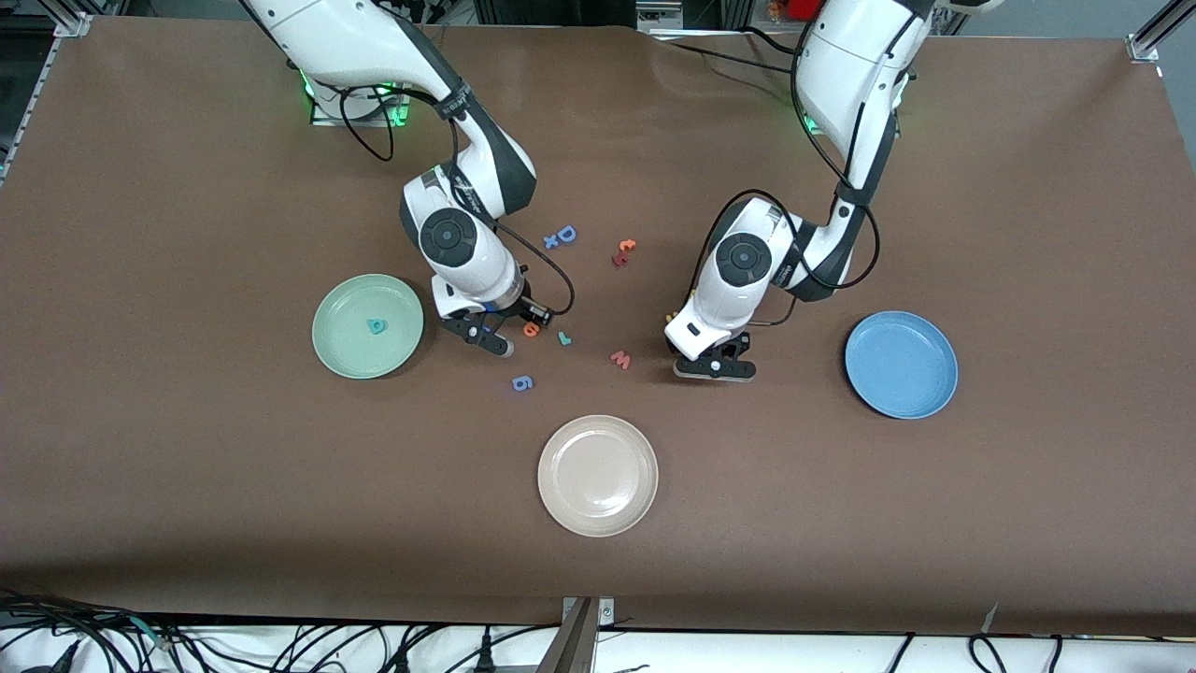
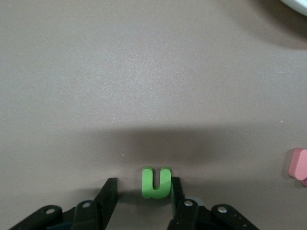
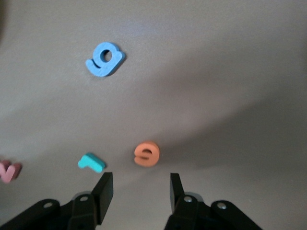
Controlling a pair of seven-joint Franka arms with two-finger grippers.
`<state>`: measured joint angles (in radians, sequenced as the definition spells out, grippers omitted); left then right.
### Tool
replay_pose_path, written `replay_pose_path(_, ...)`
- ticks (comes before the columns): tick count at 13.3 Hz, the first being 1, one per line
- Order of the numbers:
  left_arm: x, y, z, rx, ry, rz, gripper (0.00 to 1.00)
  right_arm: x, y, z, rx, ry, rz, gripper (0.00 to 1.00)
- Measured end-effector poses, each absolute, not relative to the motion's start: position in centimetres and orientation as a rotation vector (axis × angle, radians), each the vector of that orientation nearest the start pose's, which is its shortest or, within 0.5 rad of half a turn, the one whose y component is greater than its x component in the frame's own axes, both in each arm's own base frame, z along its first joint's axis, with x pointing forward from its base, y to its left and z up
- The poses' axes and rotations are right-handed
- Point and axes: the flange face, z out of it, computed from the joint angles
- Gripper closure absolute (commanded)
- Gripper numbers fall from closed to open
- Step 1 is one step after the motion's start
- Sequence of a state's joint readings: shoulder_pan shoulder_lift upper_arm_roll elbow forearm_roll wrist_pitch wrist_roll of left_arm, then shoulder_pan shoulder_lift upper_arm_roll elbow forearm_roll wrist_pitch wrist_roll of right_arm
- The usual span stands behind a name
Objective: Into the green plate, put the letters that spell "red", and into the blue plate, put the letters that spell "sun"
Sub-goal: 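Grasp the orange letter with the right gripper while the left grasps green u, then carry the orange letter to the green plate while the left carries u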
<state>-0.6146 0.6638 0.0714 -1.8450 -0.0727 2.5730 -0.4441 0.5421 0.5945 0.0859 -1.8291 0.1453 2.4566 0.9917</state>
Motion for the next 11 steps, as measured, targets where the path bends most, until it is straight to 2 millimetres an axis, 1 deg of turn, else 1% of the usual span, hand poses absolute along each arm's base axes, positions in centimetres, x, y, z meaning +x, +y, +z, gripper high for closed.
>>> replay_pose_path(3,55.5,-33.6,17.1,-3.168,0.089,-0.098,0.56,53.0,37.7,18.9,-2.96,0.739,0.07,0.46)
replay_pose_path(5,55.5,-33.6,17.1,-3.168,0.089,-0.099,0.67,52.9,37.8,18.2,-2.972,0.743,0.059,0.46)
replay_pose_path(7,55.6,-33.6,17.2,-3.168,0.089,-0.102,0.81,52.8,38.2,18.3,-2.963,0.738,0.042,0.46)
replay_pose_path(10,55.7,-33.6,17.3,-3.168,0.088,-0.106,1.0,52.6,38.7,18.3,-2.958,0.724,0.029,0.46)
replay_pose_path(11,55.7,-33.6,17.3,-3.168,0.088,-0.106,1.0,52.5,38.8,18.1,-2.96,0.721,0.031,0.48)
